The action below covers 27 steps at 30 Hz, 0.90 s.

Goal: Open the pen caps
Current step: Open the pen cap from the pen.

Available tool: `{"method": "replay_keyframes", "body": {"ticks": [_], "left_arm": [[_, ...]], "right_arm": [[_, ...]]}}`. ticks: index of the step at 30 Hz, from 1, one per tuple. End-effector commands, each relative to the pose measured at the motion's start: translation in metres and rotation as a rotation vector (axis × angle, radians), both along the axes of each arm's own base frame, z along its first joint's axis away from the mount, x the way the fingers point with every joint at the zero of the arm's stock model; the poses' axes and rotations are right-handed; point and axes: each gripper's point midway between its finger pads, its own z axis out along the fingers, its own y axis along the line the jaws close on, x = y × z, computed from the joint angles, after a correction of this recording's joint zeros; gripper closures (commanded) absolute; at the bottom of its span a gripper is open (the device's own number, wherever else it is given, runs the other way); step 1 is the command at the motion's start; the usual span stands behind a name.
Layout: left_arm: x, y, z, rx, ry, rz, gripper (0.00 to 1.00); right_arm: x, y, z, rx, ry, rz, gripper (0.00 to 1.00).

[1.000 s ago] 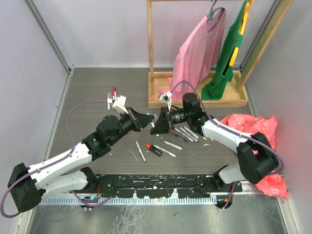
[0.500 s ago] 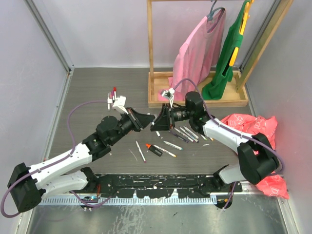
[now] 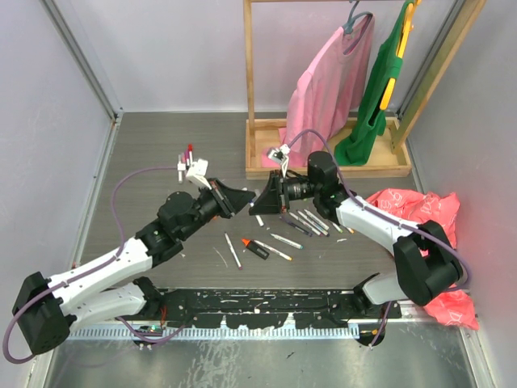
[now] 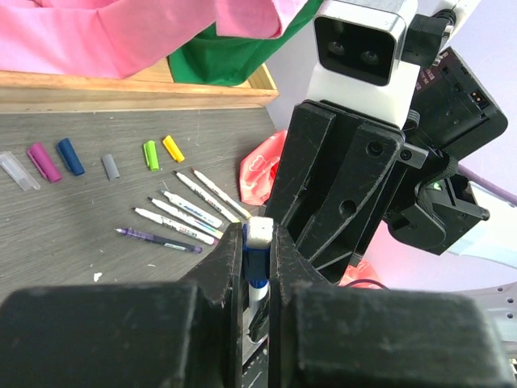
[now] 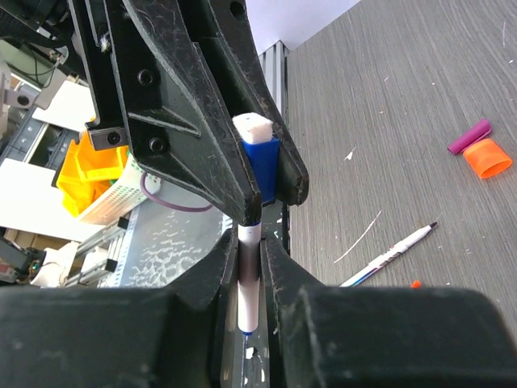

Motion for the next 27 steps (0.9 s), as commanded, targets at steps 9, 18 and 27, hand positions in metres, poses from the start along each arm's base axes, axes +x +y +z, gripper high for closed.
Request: {"method": "replay_keyframes", "body": {"ticks": [9,18,27], "left_arm": [[0.087,0.091,0.111,-0.159,-0.279,0.302,1.00],[0.101,0.126,0.143,-0.221,-0.311,0.393,1.00],[0.098,0.164,0.157,-0.287,-0.362,0.531,1.00]], "right_arm": [[-0.013,0.017,-0.011,-0.042,0.006,0.092,0.99],[-0.024,0.034,-0.041,-0.105,0.031,0.120,0.99],[-0.032,0.047,-0.059,-0.139,0.115,0.130,0.99]]}}
